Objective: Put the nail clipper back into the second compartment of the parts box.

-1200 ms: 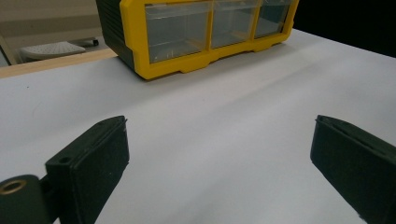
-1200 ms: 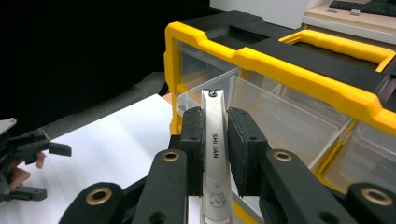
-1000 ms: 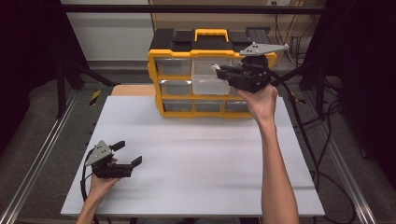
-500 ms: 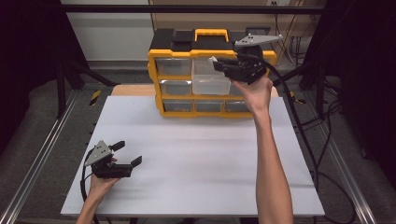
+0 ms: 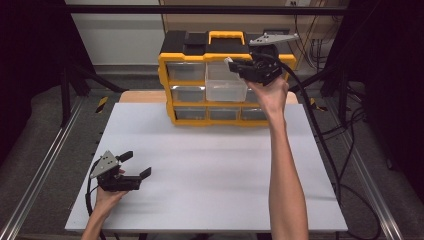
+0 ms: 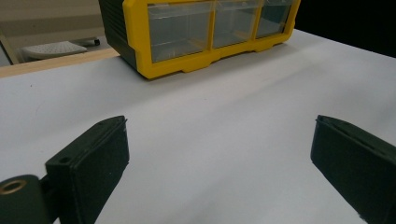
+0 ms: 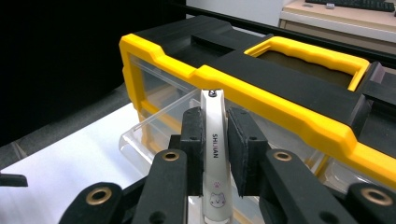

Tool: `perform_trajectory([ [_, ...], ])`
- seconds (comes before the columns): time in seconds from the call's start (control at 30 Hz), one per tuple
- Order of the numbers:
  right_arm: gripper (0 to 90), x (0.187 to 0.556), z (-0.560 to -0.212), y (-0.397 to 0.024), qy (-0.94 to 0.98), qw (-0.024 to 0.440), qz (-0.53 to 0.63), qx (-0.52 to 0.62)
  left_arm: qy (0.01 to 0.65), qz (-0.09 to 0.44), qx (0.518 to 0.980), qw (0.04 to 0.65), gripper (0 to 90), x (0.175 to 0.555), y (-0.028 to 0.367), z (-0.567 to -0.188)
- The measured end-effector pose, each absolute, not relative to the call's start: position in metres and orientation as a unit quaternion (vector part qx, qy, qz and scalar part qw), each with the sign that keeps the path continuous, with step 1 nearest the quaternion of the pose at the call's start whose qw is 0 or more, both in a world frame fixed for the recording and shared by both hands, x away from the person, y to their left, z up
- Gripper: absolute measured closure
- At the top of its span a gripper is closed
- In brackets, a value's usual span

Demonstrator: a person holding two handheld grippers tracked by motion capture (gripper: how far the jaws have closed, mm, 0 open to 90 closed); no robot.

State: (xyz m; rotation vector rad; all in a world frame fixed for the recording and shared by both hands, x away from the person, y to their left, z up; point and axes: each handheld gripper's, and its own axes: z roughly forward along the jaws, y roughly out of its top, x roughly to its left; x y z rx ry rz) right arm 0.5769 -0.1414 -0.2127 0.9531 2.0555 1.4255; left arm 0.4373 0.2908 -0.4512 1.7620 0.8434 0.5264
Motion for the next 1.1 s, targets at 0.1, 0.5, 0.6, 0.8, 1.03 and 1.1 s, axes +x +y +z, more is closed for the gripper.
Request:
perform_trajectory([
  [0.1, 77.5, 0.58, -0.214, -0.141, 0.745, 0.232, 0.52, 0.348, 0.353, 0.221, 0.738, 0.53, 4.2, 0.437, 0.291, -0.451],
  [0.5, 77.5, 0.589, -0.219, -0.139, 0.749, 0.236, 0.507, 0.355, 0.353, 0.222, 0.739, 0.528, 4.2, 0.437, 0.291, -0.451],
  [0.6, 77.5, 0.59, -0.22, -0.139, 0.749, 0.238, 0.506, 0.355, 0.354, 0.222, 0.739, 0.529, 4.2, 0.437, 0.291, -0.451],
  [0.8, 77.5, 0.592, -0.223, -0.138, 0.753, 0.238, 0.499, 0.357, 0.353, 0.223, 0.739, 0.529, 4.2, 0.437, 0.292, -0.451],
  [1.03, 77.5, 0.593, -0.228, -0.137, 0.76, 0.238, 0.489, 0.356, 0.354, 0.223, 0.739, 0.528, 4.2, 0.437, 0.292, -0.451],
  [1.1, 77.5, 0.593, -0.229, -0.137, 0.762, 0.239, 0.486, 0.356, 0.354, 0.223, 0.739, 0.528, 4.2, 0.437, 0.292, -0.451],
])
